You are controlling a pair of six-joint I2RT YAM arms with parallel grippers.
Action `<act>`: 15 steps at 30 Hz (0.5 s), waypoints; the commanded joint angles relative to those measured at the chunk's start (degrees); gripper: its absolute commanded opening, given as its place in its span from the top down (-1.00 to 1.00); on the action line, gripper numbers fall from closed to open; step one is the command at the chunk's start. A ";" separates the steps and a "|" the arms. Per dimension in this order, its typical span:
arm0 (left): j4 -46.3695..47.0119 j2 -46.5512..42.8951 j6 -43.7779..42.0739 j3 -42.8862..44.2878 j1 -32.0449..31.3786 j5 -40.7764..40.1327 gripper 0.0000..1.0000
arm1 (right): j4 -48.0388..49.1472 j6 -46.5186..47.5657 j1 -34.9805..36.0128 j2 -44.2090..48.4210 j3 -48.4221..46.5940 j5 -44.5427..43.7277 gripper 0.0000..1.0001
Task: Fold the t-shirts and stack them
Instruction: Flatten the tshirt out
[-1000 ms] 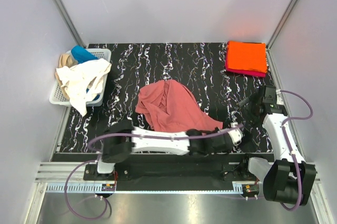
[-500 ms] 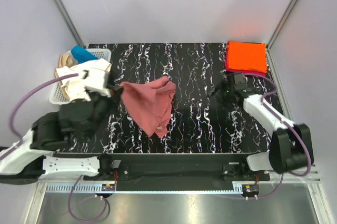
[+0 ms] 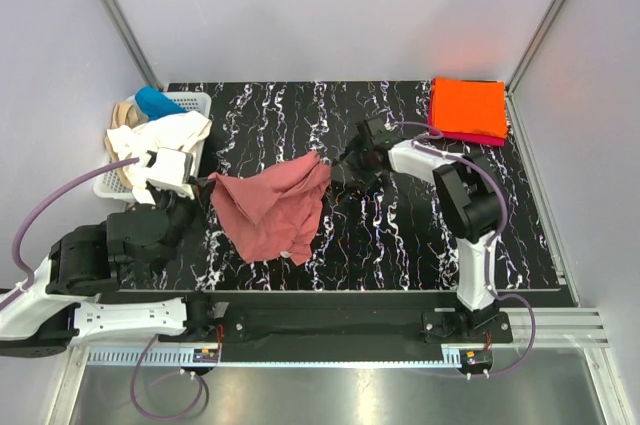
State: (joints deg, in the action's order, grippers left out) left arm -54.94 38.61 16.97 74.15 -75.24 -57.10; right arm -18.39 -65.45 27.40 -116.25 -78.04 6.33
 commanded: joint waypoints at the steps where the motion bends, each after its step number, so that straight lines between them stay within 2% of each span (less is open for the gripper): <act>1: 0.00 0.06 0.17 0.64 0.18 -1.79 1.00 | 4.67 -3.89 1.34 -4.07 -5.80 2.45 -0.60; 6: -0.17 2.34 -0.27 0.91 0.18 -2.14 1.00 | 8.11 -5.92 2.48 -8.99 -9.93 5.00 -0.58; 8: -0.08 2.96 -0.10 1.08 0.18 -2.05 1.00 | 9.16 -5.74 2.49 -9.96 -11.34 6.23 -0.42; 9: -0.08 3.40 -0.01 1.17 0.18 -2.31 1.00 | 9.34 -5.48 2.49 -10.05 -11.61 7.11 -0.06; 11: 0.18 3.75 -0.01 1.52 0.18 -2.75 1.00 | 9.87 -4.43 2.40 -8.92 -12.13 7.30 0.45; 12: 0.27 4.10 -0.27 1.87 0.18 -3.27 1.00 | 9.87 -2.51 1.79 -7.95 -12.22 6.95 0.95; 15: 3.24 5.24 -3.69 2.93 0.18 -5.12 1.00 | 8.82 1.54 -1.89 -1.02 -10.65 5.64 1.00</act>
State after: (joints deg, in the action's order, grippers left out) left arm -55.92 42.96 16.40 74.26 -75.24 -58.22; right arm -10.83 -68.16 28.75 -125.40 -87.68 12.16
